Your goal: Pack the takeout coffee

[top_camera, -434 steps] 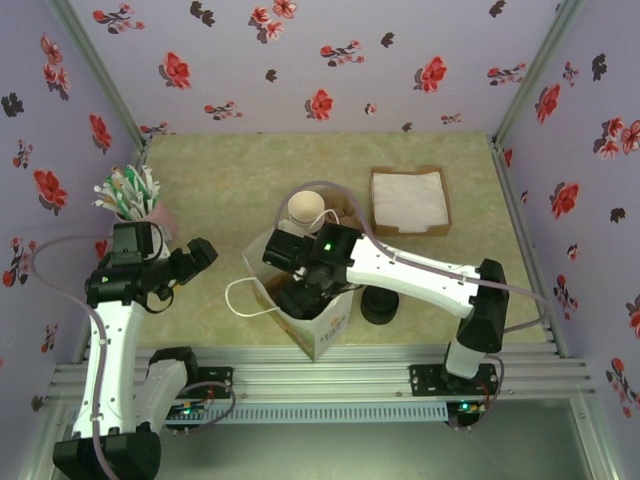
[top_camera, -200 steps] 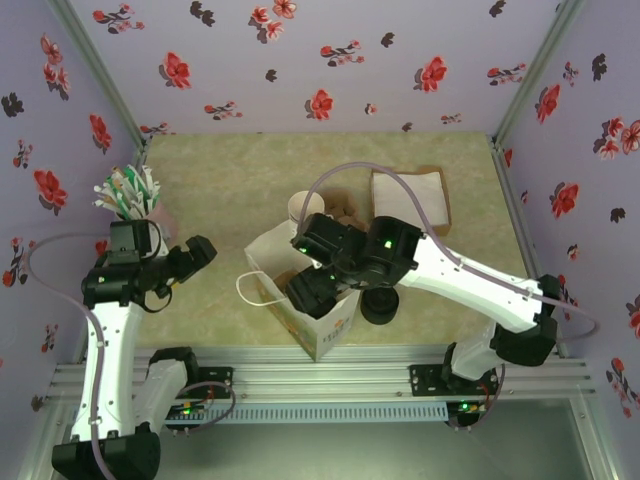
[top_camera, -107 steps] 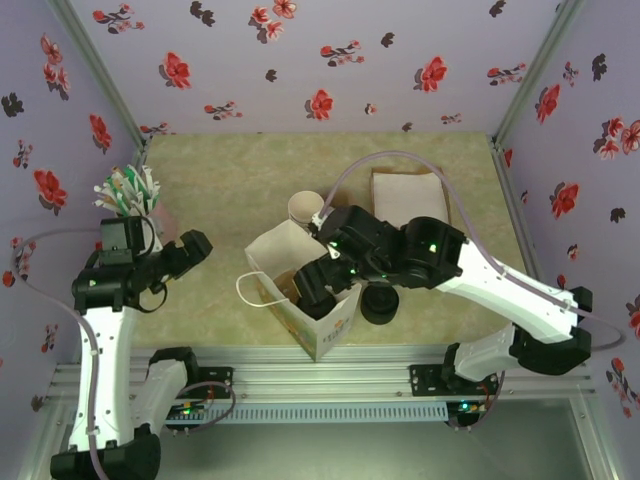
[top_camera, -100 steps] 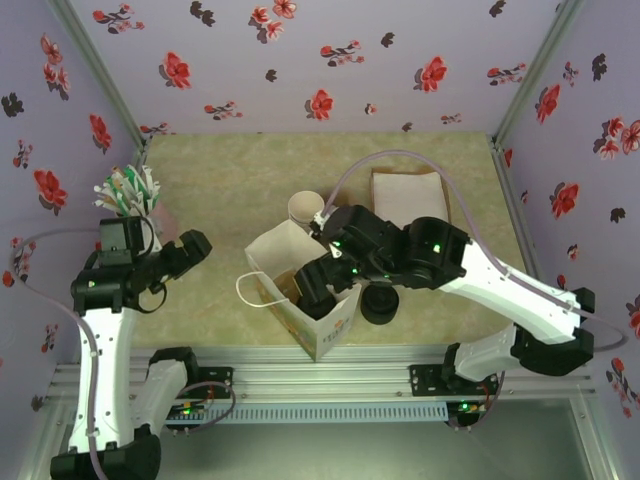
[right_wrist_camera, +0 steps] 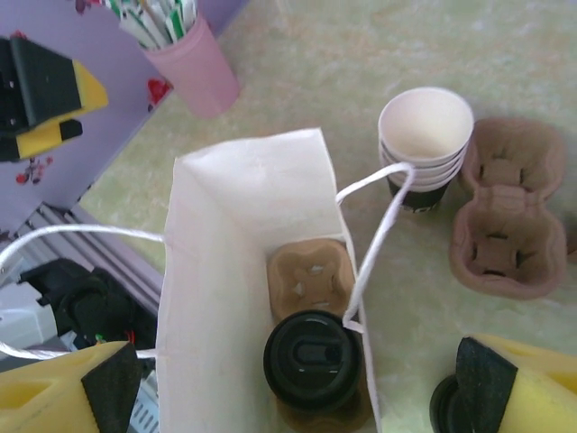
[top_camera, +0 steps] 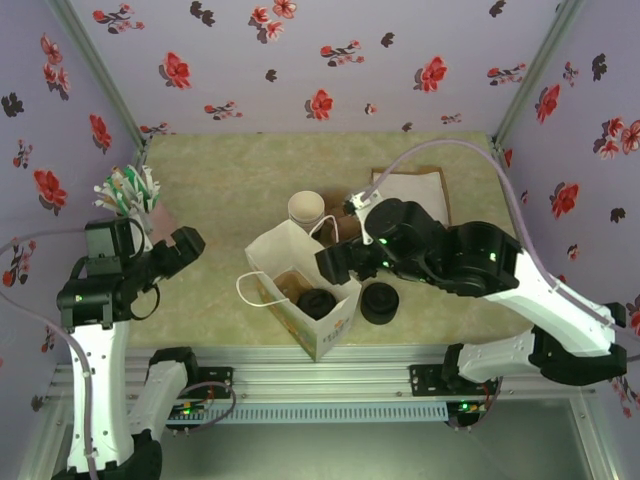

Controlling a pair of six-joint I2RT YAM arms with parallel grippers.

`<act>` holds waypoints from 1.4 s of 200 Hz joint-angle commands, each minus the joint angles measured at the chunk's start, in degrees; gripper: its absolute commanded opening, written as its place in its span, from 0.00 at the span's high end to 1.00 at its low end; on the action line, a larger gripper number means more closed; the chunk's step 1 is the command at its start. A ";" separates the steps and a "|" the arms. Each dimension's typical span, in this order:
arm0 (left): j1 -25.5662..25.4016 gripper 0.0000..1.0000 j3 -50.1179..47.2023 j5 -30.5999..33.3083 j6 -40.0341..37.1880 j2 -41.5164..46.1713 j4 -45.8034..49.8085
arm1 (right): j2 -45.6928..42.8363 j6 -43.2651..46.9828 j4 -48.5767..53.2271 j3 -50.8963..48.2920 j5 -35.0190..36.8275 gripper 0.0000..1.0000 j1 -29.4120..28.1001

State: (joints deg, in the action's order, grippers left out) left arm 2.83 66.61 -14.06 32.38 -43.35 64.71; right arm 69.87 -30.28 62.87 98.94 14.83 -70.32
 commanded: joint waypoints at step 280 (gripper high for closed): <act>-2.39 0.01 13.11 -0.24 -4.24 -22.08 -8.53 | 1.56 1.54 -4.17 -4.62 -20.14 0.07 46.91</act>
State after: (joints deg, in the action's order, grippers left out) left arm 1.63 78.15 -13.52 29.36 -63.24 59.33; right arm 70.43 -29.61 61.06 96.09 -1.37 -26.22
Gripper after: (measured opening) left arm 0.992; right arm 0.936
